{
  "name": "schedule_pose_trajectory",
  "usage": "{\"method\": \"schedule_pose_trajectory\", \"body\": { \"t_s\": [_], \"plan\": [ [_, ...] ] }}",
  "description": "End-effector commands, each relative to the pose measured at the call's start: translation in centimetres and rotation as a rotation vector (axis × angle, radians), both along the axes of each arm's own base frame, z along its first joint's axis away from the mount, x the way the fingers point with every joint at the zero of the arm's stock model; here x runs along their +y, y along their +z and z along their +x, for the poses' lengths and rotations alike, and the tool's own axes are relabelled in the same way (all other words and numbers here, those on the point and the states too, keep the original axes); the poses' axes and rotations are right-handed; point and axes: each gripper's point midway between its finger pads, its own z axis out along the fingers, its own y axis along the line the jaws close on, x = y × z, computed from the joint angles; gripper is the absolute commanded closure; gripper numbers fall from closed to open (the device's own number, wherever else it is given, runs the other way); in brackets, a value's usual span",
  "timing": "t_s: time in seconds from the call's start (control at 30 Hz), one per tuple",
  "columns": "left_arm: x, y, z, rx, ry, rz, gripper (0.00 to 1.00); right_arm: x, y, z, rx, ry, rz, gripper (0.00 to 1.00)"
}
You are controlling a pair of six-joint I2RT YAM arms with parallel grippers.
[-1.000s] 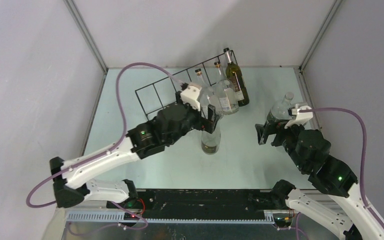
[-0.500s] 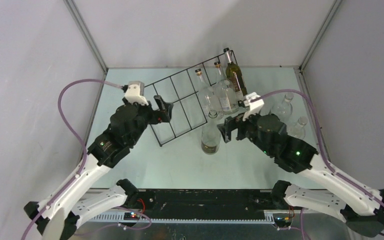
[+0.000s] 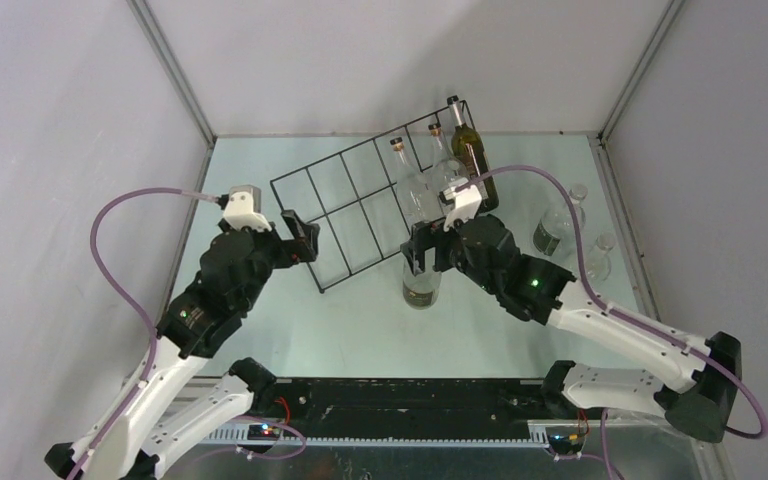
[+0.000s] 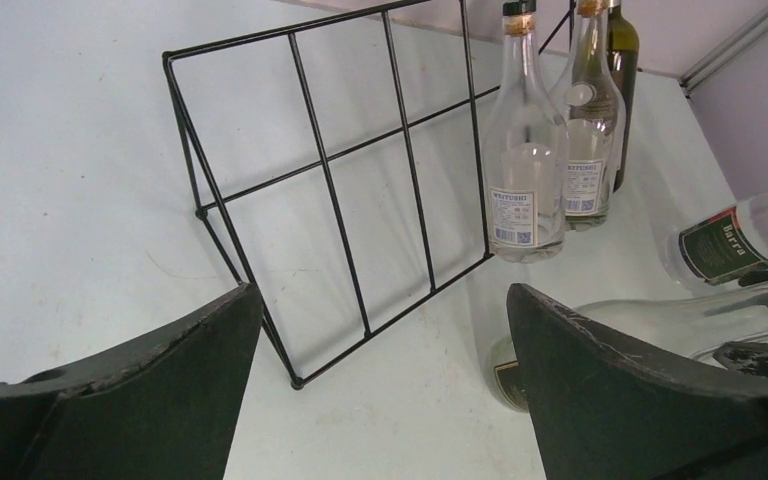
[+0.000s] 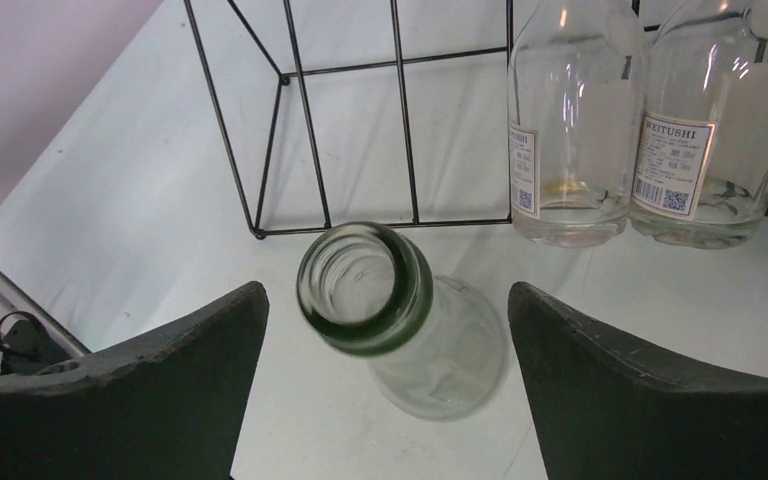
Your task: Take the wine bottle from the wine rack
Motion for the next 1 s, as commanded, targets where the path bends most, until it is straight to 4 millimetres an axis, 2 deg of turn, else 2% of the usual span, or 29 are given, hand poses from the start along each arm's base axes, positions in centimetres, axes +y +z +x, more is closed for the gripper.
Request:
{"method": "schedule_pose_trajectory", "body": {
  "t_s": [0.0,0.17,0.4,0.47,0.5,0.63,0.77,0.97],
  "plan": [
    [1.0,-0.5,-0.1,0.002,0.037,0.015,0.00,1.1,0.5,1.1,-0.006,-0.016,0.061,0.12],
    [1.1,-1.0,-0.2,0.008,0.041,0.015,0.00,1.6,-0.4,1.5,-0.012,-0.008,0.024,0.26],
    [0.9,-1.5,0.0,0.018,0.037,0.020,0.00,0.8,-1.2,2.2,-0.030,-0.043,-0.038,0.48],
    [0.9,-1.6,0.0,0.020,0.035,0.021,0.00,0.6,-1.2,2.2,-0.036,-0.049,-0.047,0.57],
    [0.8,-1.8,0.1,0.023,0.036,0.023,0.00,0.5,-1.2,2.2,-0.037,-0.052,-0.052,0.65],
    [0.6,-2.0,0.3,0.031,0.030,0.019,0.00,-0.7,-0.8,2.4,-0.059,-0.088,-0.078,0.87],
    [0.3,-2.3,0.5,0.038,0.023,0.020,0.00,-3.7,0.3,2.7,-0.106,-0.180,-0.131,0.99],
    [-0.2,-2.6,0.7,0.045,0.011,0.018,0.00,-9.9,0.6,3.3,-0.095,-0.342,-0.205,1.00]
  ]
}}
